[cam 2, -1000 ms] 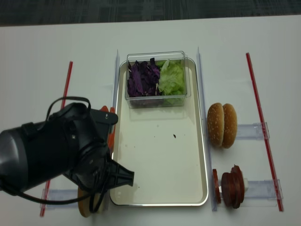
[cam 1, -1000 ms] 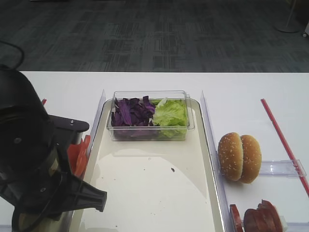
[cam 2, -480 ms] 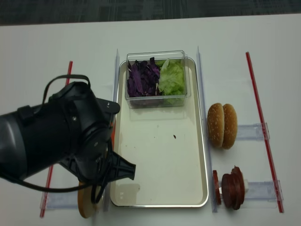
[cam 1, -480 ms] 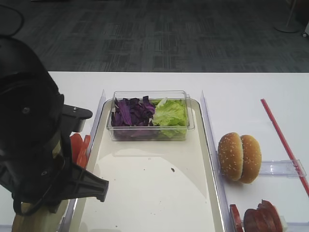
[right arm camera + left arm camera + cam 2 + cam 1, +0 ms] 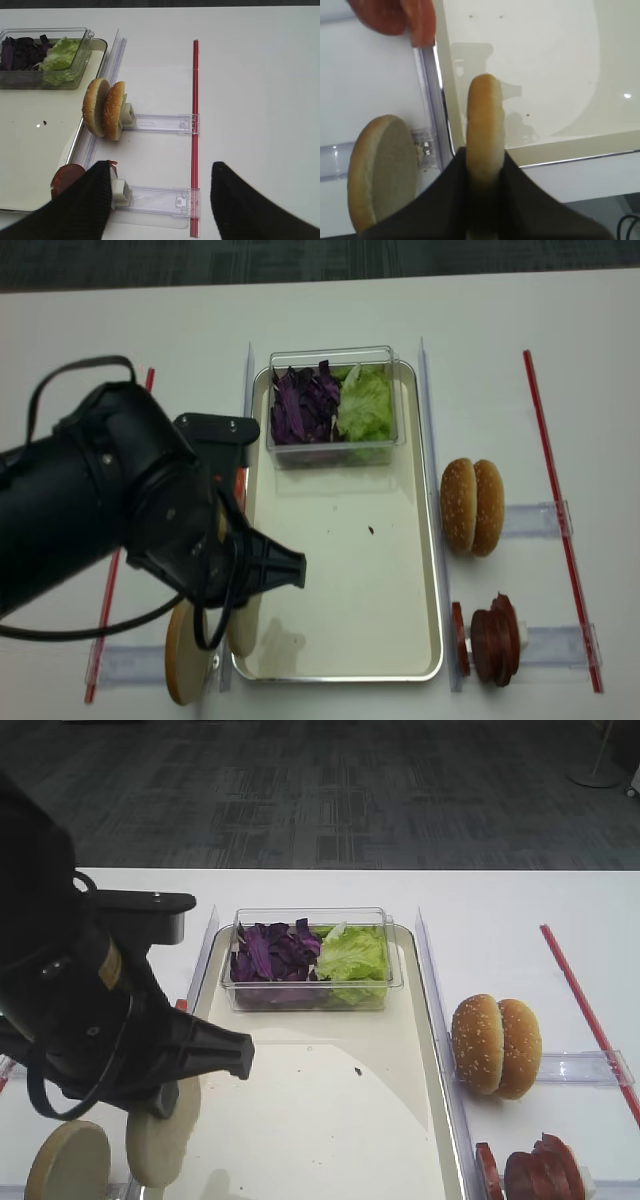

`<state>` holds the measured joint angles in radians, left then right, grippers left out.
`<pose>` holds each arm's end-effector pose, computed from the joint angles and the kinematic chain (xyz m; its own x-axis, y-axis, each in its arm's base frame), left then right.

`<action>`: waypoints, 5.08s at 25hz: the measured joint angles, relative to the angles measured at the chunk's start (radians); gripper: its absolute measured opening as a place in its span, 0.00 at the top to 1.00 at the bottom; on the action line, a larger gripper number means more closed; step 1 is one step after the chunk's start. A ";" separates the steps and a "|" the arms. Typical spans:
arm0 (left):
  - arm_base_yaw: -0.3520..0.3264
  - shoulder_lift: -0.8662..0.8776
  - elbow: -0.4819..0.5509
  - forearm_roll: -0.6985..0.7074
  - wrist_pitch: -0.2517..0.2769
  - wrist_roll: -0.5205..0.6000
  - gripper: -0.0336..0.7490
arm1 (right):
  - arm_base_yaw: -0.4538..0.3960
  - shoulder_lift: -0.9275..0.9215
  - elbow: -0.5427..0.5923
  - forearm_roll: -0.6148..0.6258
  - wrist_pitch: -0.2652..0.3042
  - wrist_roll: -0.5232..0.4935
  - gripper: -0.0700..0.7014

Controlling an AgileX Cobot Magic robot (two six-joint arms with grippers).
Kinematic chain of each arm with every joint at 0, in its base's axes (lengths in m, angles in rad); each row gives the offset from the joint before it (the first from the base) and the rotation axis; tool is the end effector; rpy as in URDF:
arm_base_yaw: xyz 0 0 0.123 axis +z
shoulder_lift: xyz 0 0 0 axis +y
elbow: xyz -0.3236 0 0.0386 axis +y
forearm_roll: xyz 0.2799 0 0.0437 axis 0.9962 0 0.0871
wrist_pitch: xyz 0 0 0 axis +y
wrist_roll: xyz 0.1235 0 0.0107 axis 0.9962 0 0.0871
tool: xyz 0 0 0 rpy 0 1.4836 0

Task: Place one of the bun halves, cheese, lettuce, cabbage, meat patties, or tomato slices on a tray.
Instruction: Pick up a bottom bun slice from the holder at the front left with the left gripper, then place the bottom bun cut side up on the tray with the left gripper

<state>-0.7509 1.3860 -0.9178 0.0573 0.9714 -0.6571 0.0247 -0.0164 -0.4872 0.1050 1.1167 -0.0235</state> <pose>0.2049 -0.1832 0.2400 -0.9730 0.1090 -0.2033 0.1293 0.9875 -0.0897 0.0064 0.0118 0.2678 -0.5022 0.0102 -0.8647 -0.0948 0.9933 0.0667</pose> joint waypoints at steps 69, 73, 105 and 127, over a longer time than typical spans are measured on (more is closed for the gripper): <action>0.377 0.227 0.201 -1.497 -0.214 1.525 0.85 | 0.000 0.000 0.000 0.000 0.000 0.000 0.31; 0.377 0.273 0.201 -1.529 -0.183 1.538 0.85 | 0.000 0.000 0.000 0.000 0.000 0.000 0.31; 0.373 0.439 0.201 -1.600 -0.143 1.689 0.66 | 0.000 0.000 0.000 0.000 -0.003 0.000 0.31; 0.373 0.439 0.201 -1.517 -0.137 1.672 0.44 | 0.000 0.000 0.000 0.000 -0.003 0.000 0.31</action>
<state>-0.3778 1.8248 -0.7170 -1.4601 0.8343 1.0147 0.0247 -0.0164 -0.4872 0.1050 1.1141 -0.0235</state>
